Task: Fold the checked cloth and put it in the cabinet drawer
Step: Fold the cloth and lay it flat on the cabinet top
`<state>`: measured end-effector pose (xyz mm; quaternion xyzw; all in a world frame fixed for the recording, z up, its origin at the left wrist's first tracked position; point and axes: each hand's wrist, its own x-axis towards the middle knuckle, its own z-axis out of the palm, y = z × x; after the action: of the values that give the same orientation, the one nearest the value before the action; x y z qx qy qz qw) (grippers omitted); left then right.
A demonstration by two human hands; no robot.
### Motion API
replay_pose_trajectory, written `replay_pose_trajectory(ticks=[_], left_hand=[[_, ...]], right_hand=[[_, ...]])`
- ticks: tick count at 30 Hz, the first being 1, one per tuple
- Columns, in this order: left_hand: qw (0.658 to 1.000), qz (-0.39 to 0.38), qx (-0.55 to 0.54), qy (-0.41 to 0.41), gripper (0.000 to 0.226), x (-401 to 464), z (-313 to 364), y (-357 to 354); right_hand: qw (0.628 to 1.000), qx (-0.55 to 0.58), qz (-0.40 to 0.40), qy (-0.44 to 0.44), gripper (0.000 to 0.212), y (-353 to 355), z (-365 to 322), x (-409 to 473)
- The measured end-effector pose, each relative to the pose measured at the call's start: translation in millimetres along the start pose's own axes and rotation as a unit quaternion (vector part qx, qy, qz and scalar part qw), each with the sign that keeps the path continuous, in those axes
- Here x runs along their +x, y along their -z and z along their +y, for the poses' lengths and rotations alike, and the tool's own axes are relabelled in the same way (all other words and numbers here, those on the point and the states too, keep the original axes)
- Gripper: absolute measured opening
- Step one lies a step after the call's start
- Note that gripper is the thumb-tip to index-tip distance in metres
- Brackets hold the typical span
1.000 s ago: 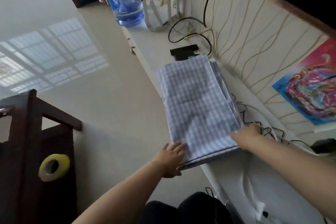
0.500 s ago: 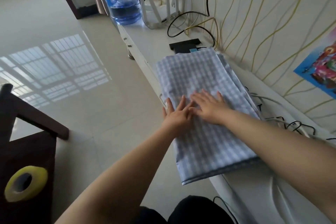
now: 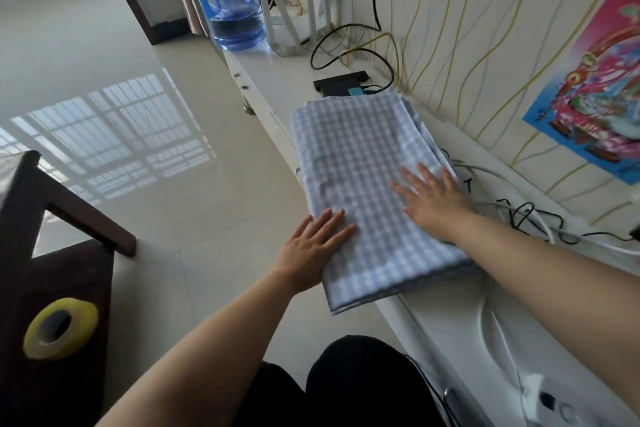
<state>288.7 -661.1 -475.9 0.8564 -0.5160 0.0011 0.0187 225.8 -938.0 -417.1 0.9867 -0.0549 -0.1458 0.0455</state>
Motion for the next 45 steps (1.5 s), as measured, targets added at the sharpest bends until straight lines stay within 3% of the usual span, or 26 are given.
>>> replay_pose_trajectory(ticks=[3,5,7,9,11,14,16,18,19,20,22,24,26,28,30,33,35,37,38,39,40,42,43,45], left_hand=[[0.999,-0.004,0.019,-0.026,0.075,0,-11,8],[0.999,-0.019,-0.032,-0.029,0.067,2,-15,18],[0.987,-0.016,-0.158,0.015,0.053,5,-17,24],[0.927,0.018,-0.347,0.143,0.038,9,-19,27],[0.822,0.082,-0.498,0.265,0.039,16,-19,35],[0.708,0.127,-0.587,0.371,0.022,30,-19,51],[0.675,0.147,-0.595,0.411,0.023,42,-21,56],[0.671,0.154,-0.563,0.458,0.031,54,-27,53],[0.677,0.146,-0.537,0.482,0.035,60,-30,50],[0.688,0.128,-0.505,0.504,0.040,64,-33,47],[0.725,0.093,-0.432,0.528,0.045,69,-35,47],[0.760,0.080,-0.360,0.536,0.046,71,-32,50],[0.778,0.097,-0.306,0.540,0.045,70,-26,52],[0.779,0.121,-0.289,0.543,0.042,65,-22,52],[0.760,0.097,-0.322,0.557,0.037,61,-23,46],[0.740,0.043,-0.373,0.558,0.048,60,-38,39],[0.713,0.026,-0.427,0.556,0.067,60,-48,42],[0.647,-0.003,-0.521,0.557,0.073,62,-48,45],[0.618,-0.023,-0.555,0.557,0.073,63,-46,48],[0.595,-0.031,-0.580,0.555,0.074,65,-45,47],[0.578,-0.028,-0.600,0.553,0.075,67,-45,46],[0.562,-0.005,-0.616,0.552,0.079,70,-44,43],[0.561,0.002,-0.612,0.557,0.080,71,-43,42],[0.562,-0.001,-0.604,0.566,0.079,74,-43,42]], right_hand=[[0.990,0.063,0.014,0.127,0.056,3,4,-7],[0.983,0.156,-0.021,0.099,0.044,4,20,-10],[0.973,0.215,-0.056,0.055,0.039,11,32,-11],[0.957,0.276,-0.084,0.015,0.036,23,39,-9],[0.916,0.390,-0.093,-0.024,0.038,39,45,-7],[0.843,0.524,-0.069,-0.096,0.040,52,60,-13],[0.789,0.603,-0.062,-0.104,0.051,51,68,-19],[0.698,0.706,-0.085,-0.084,0.075,39,74,-20],[0.681,0.724,-0.088,-0.070,0.082,32,75,-19],[0.687,0.719,-0.091,-0.060,0.085,27,76,-17],[0.746,0.660,-0.068,-0.057,0.079,21,71,-12],[0.812,0.575,0.035,-0.092,0.056,15,63,-3],[0.833,0.503,0.182,-0.143,0.039,13,49,0],[0.848,0.440,0.242,-0.170,0.037,11,38,0],[0.854,0.426,0.200,-0.220,0.039,6,36,2],[0.814,0.464,0.134,-0.322,0.047,14,39,9],[0.853,0.371,0.148,-0.336,0.061,23,39,11],[0.905,0.192,0.295,-0.237,0.066,27,33,14],[0.910,0.123,0.368,-0.144,0.063,30,25,16],[0.921,0.074,0.379,-0.055,0.060,30,15,20],[0.948,0.043,0.314,0.008,0.064,29,5,24],[0.992,0.058,0.103,0.044,0.079,18,-7,35],[0.996,0.076,0.019,0.036,0.082,12,-7,40],[0.993,0.101,-0.058,0.029,0.086,13,-2,50]])
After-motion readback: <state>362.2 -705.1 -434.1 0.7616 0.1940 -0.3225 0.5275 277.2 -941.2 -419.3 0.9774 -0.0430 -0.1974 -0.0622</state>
